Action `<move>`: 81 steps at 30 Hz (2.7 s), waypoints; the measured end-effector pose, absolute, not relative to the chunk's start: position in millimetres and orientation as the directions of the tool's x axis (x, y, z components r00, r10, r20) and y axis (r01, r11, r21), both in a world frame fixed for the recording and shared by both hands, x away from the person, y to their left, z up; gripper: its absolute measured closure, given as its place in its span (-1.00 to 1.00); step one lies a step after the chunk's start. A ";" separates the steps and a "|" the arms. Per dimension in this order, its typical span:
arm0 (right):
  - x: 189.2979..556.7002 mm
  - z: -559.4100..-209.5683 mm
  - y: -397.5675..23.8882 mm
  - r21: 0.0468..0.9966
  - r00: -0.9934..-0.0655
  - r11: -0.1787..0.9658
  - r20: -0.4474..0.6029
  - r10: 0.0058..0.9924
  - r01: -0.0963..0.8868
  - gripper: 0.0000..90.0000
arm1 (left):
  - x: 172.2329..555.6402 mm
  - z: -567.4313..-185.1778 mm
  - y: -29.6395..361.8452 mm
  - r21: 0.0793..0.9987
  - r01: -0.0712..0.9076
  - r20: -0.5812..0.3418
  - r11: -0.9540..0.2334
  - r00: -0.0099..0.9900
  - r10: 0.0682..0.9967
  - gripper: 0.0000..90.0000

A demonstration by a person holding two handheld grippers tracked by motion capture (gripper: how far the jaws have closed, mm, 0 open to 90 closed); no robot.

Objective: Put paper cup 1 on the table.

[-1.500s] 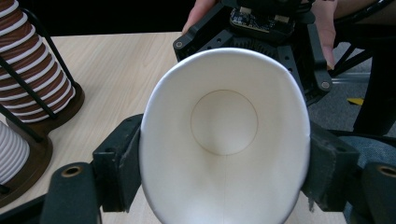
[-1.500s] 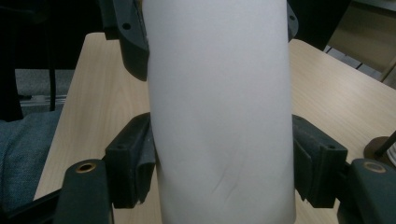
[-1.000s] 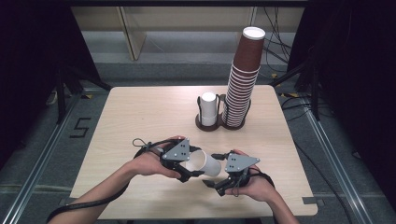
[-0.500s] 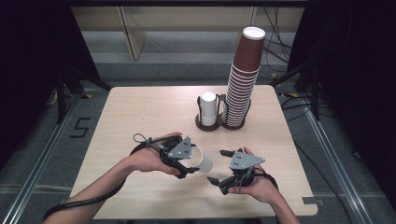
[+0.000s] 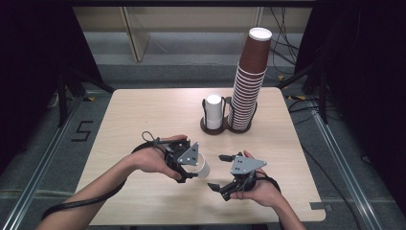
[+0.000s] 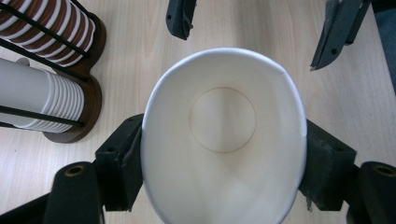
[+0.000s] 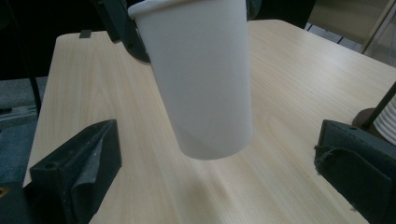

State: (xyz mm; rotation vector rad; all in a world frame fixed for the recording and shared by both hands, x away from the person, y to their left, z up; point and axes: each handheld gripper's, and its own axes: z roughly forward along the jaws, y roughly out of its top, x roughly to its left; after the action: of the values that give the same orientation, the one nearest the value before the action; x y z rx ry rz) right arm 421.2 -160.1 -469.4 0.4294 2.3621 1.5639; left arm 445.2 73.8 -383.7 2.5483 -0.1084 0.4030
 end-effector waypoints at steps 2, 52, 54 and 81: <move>421.3 -469.3 -159.9 0.920 -0.922 0.379 -0.061 0.383 0.097 -0.94 | 444.6 -383.2 73.5 0.499 -0.165 0.306 -0.851 0.952 -0.005 -0.41; 429.0 -479.1 -126.4 0.897 -0.962 0.436 -0.177 0.207 -0.072 -0.23 | 437.1 -387.8 59.1 0.458 -0.238 0.260 -0.856 0.957 -0.127 -0.40; 425.8 -479.5 -127.6 0.904 -0.965 0.426 -0.133 0.226 -0.025 -0.24 | 438.1 -387.8 59.5 0.470 -0.235 0.258 -0.851 0.958 -0.122 -0.42; 456.6 -473.4 -145.2 0.953 -0.796 0.286 -0.092 0.598 0.105 -0.26 | 426.8 -410.8 133.1 0.868 0.084 0.189 -0.490 0.856 0.481 -0.88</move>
State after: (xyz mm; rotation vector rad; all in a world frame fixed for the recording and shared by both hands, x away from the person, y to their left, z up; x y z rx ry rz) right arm 456.6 -145.2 -473.4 0.6297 2.1266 1.5252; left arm 426.8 133.1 -410.8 2.0473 0.4125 0.5098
